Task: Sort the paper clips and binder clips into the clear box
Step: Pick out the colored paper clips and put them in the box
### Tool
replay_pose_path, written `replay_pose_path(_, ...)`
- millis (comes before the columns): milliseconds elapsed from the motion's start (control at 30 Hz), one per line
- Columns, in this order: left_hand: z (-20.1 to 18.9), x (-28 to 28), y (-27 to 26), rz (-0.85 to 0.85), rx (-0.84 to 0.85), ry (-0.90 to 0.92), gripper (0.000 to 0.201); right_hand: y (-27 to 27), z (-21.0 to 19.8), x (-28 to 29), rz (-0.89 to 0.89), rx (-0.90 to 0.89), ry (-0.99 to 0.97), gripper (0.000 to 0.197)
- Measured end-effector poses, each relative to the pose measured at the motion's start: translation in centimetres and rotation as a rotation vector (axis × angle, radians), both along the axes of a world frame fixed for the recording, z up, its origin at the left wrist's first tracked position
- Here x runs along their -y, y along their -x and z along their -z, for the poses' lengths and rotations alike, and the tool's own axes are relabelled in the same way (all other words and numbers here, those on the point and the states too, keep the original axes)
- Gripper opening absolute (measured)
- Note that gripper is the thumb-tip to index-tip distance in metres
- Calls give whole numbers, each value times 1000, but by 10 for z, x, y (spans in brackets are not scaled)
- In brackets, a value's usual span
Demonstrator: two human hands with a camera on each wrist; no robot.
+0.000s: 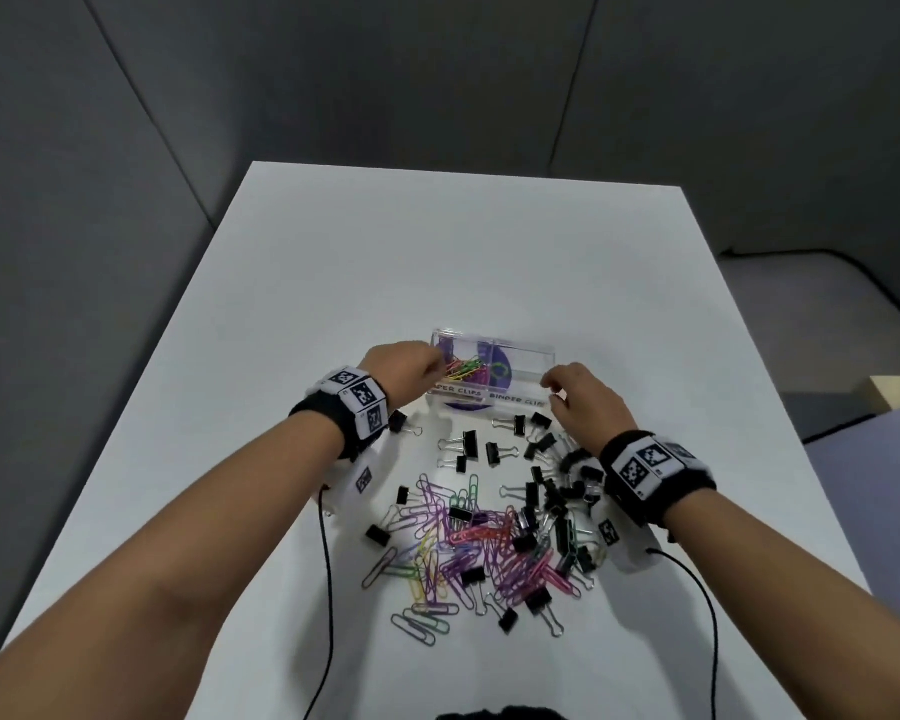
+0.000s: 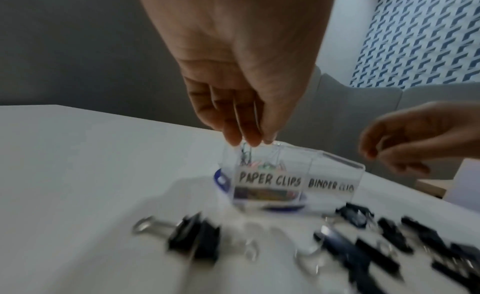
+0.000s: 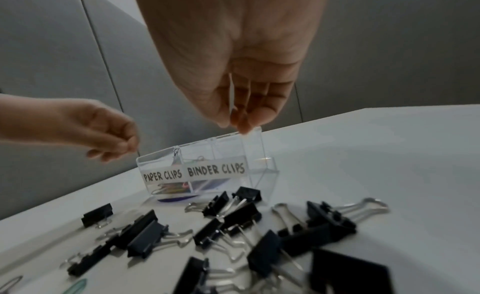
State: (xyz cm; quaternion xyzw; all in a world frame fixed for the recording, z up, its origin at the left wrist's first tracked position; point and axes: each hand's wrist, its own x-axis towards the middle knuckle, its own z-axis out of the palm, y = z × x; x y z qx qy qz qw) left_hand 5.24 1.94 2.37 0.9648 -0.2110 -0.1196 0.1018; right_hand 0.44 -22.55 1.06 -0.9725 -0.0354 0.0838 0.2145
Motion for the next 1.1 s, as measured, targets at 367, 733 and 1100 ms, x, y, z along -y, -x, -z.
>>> replay_pose_path(367,40,-72,85,-244,-336,-222,39,53,7,48,168,-475,356,26)
replay_pose_path(733,55,-51,105,-227,-331,-129,26,84,39,3,170,-260,77,32)
replay_pose_path(1100,53,-51,129,-101,-292,-4,16,119,22,15,4,-431,250,53)
